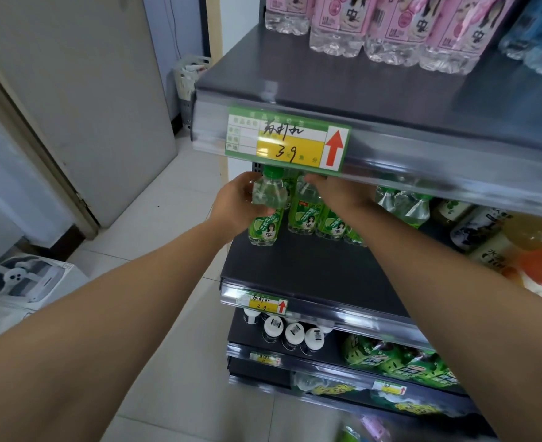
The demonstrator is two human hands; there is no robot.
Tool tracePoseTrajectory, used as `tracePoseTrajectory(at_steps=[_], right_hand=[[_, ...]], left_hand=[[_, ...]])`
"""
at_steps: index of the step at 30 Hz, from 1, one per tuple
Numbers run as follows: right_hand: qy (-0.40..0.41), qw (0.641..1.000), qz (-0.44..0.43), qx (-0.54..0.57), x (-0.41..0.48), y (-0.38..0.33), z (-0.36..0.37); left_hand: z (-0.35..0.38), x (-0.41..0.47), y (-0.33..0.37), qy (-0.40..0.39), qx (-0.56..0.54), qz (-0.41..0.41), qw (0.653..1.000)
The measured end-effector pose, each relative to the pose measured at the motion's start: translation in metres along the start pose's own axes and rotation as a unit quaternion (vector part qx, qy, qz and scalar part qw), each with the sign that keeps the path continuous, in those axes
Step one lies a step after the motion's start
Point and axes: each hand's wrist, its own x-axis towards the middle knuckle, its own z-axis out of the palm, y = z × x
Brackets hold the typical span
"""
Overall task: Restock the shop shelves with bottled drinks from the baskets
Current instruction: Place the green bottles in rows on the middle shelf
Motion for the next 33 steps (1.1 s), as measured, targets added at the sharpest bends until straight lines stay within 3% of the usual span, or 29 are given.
tracePoseTrajectory(at_steps=[10,22,28,33], right_hand=[[0.074,0.993,-0.029,0.083,0.000,0.003,-0.001],[0.053,0.995,-0.036,0.078,-0.002,0.000,-0.001],[0.059,0.997,-0.025,0.037,-0.003,0.004,-0.001],[0.064,0.995,-0.043,-0.064,-0.012,0.008,-0.005]], left_hand=[[0.018,0.027,0.007,0.008,0.100,0.011,0.995],[0.024,0.032,0.013,0.018,0.107,0.001,0.994],[0.023,0.027,0.016,-0.002,0.150,-0.001,0.989],[0.019,0.015,0.018,-0.018,0.191,-0.039,0.981]])
